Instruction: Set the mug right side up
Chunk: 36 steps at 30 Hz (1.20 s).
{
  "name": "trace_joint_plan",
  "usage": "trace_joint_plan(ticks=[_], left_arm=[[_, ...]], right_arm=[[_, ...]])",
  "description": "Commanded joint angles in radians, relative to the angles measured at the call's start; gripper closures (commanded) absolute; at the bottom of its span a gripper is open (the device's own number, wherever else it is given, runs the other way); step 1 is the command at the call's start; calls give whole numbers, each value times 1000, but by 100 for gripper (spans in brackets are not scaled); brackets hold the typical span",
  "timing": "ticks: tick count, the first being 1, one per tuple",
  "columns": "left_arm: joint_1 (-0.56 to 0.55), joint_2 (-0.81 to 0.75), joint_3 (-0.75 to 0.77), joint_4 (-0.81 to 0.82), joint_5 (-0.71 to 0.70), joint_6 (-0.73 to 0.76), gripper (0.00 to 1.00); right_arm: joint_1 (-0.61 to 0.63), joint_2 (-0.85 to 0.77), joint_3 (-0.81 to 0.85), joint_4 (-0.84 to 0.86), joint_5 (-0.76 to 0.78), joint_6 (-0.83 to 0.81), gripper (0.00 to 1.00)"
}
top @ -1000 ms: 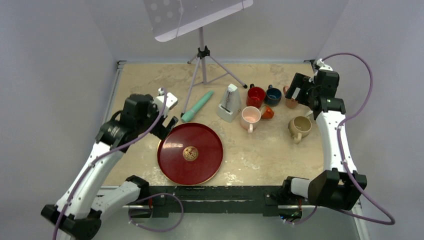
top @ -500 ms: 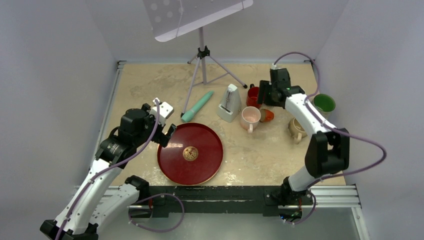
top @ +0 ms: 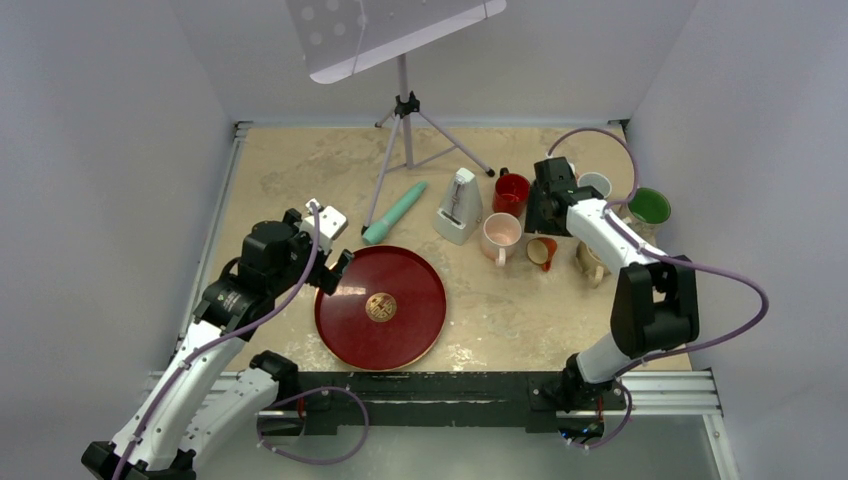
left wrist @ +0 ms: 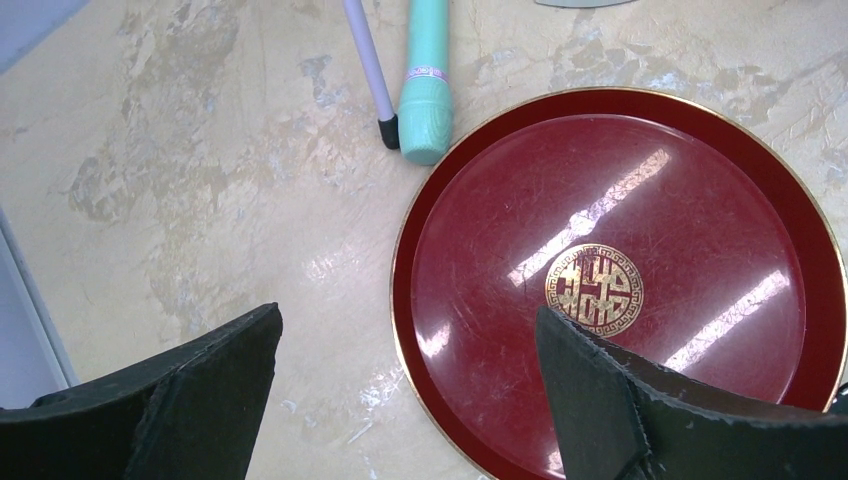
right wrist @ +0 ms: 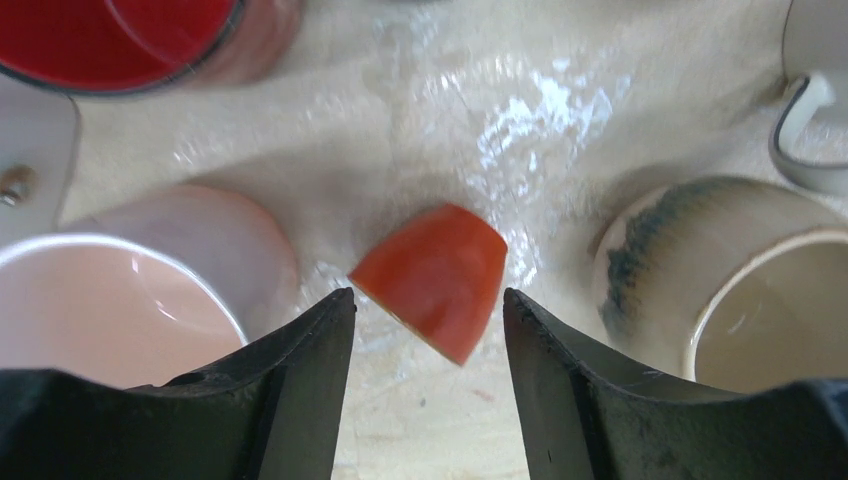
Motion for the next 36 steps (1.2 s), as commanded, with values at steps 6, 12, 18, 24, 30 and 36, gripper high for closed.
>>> trace_joint_plan(ticks=[6,12,18,24,30,36], left_arm=[[1,-3,-24,67,30,7,0],[1,-9,-21,70,27,30,0],[1,-8,-30,79,18,30,0],[1,-3,-25,83,26,27,0],[1,-9,-25,76,20,30,0],[1,-16,-30,68,22,14,0]], right_arm=[[7,-96,-56,-53,37,-6,37],[9,48,-57,-58,123,-18,41],[9,52,-72,2,118,-36,46],[7,131,-34,11,142,-16,57],[6,133,-8,0,133,2,100],[-108,4,-68,88,-203,18,100]])
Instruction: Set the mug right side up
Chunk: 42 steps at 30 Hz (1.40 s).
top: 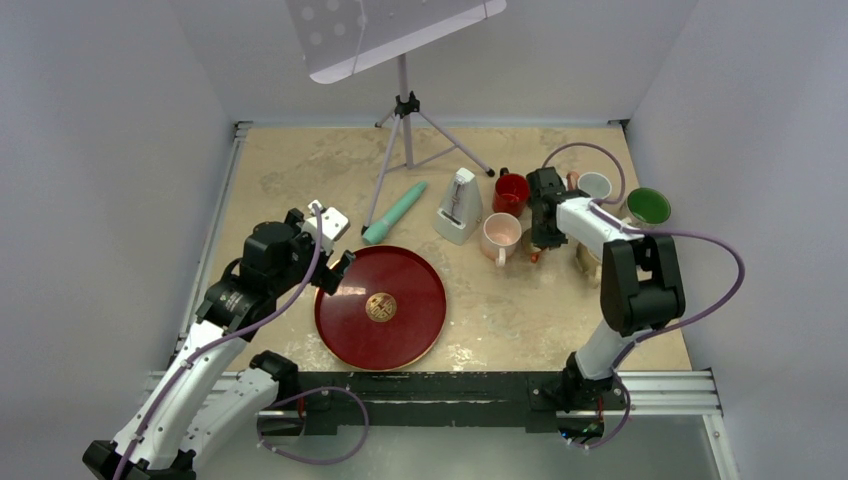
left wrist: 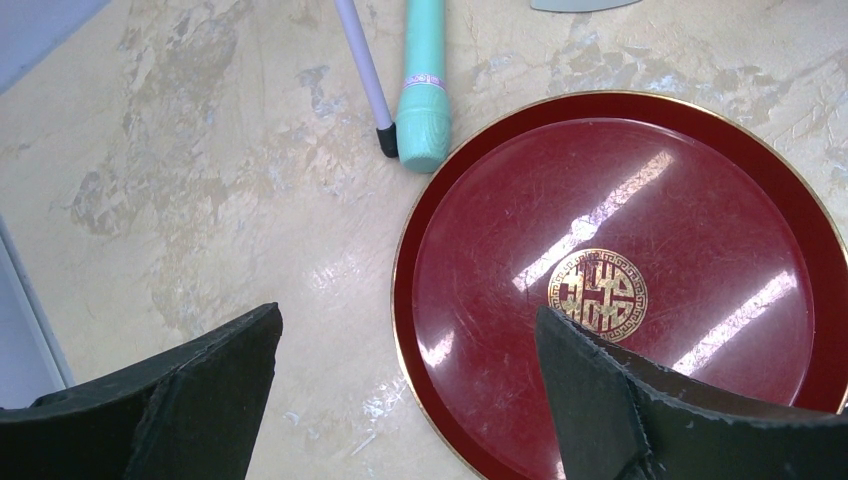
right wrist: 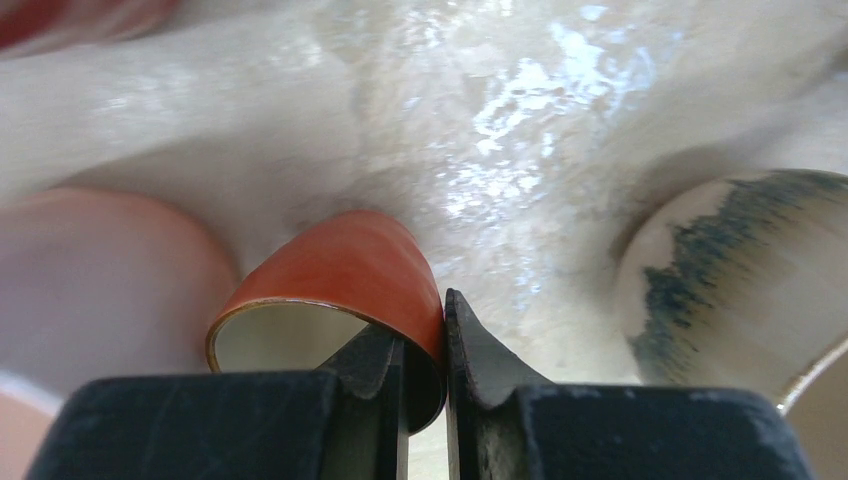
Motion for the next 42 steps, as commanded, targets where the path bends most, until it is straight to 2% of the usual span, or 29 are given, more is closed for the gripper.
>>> trace_joint_plan(ticks=[1,3,9,18,21,25,27,29,31,33,34,36,38,42], left_arm=[[1,-17,-9,32,14,-9,0],[1,-22,-14,31,21,-14,0],[1,-25,-29,32,33,-52,0],[1,-77,-73,53,-9,-143,0],[1,-89,-76,58,-43,-156,0],[3,-92,-101,100,-168,-208,0],[5,-91,-149,181,-303,-291,0],[11,-92,-249,368,-474,-317,0],[43,-98,-422,664,-612,-326,0],[73,-97,-596,1092,-642,-331,0],[85,-98,-666,1211,-623,-338,0],[97,-116,-736,1284,-569,-324,0],[110,-146,-736,1242,-573,-343,0],[136,-175,-757,1186,-550,-267,0]], right_arm=[[-133,-135,-49,120,-308,27,100],[-184,-128,-65,140,-375,21,100],[-188,-67,-30,126,-389,1,100],[-188,-82,36,65,-325,-20,56],[-188,-119,65,38,-316,-36,48],[-182,-231,91,62,-326,-103,40],[-154,-341,61,154,-307,-133,37],[-121,-477,-7,295,-283,-142,36],[-97,-624,-127,499,-273,-157,35],[-89,-764,-317,729,-289,-179,33],[-89,-849,-399,845,-301,-195,33],[-89,-938,-554,1049,-332,-218,32],[-88,-1028,-685,1199,-377,-259,26],[-88,-1084,-795,1255,-343,-284,25]])
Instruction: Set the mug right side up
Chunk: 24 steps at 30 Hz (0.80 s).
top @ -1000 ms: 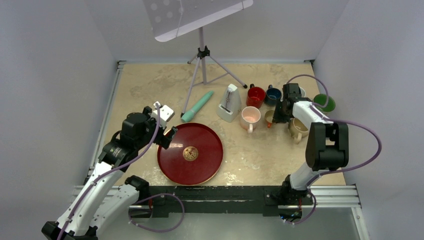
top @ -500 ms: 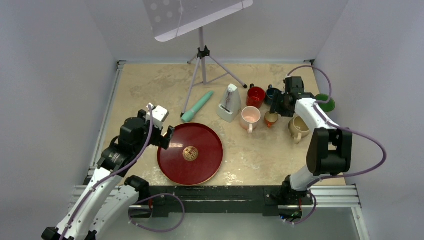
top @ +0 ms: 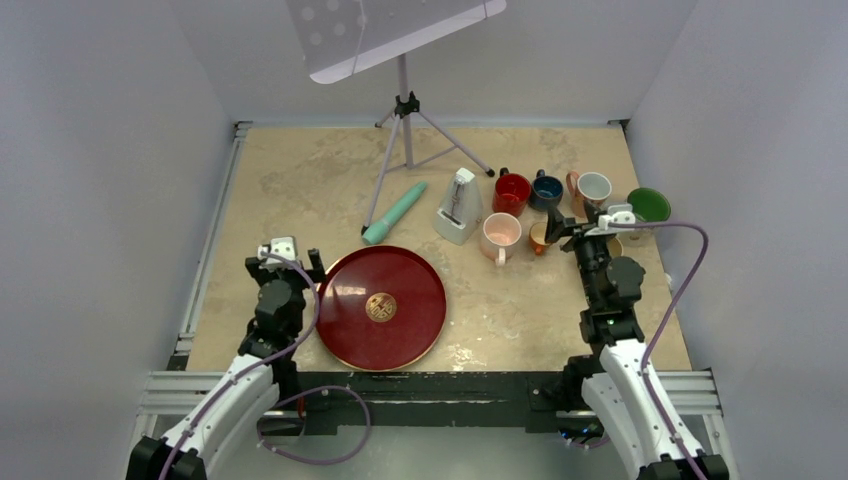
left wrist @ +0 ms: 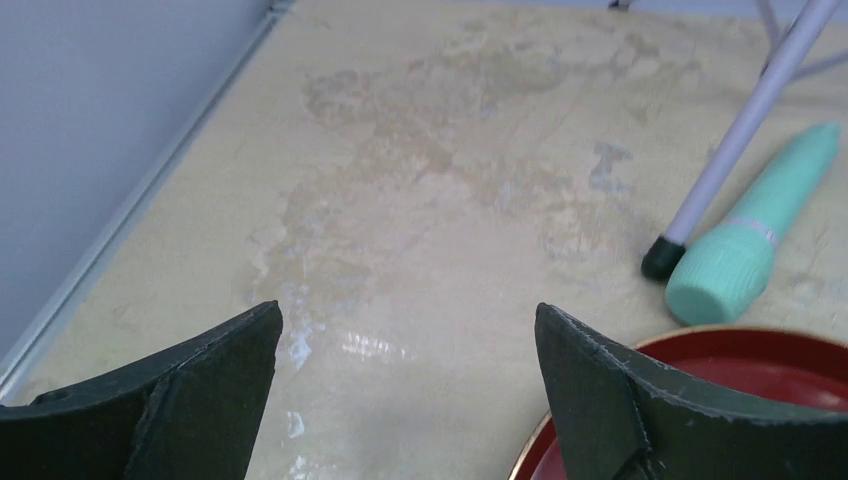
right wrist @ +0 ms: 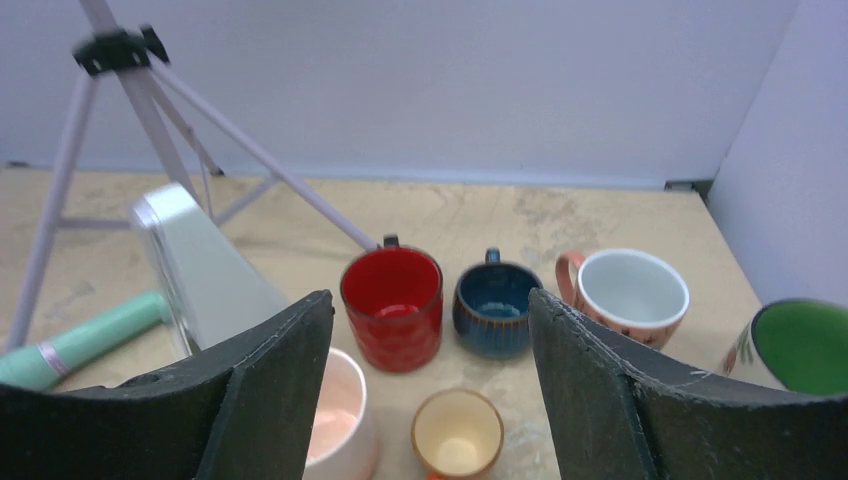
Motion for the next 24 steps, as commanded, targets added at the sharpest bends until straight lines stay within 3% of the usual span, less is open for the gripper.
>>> trace_joint_plan(ticks=[1,5,12,24], left_arm=[[25,-48,-20,200,7,72,0],[25,-82,-60,140,6,69,0],[25,-82,49,-128,-85,-49,0],[25,-92,49,-145,-110,-64,0]], right_arm=[[-1,-19,-95,217,14,-63,26],[0,-49,-176,273,59,-61,26],[0,-108,-276,345,98,-36,26],[0,-99,-273,336,120,-37,26]])
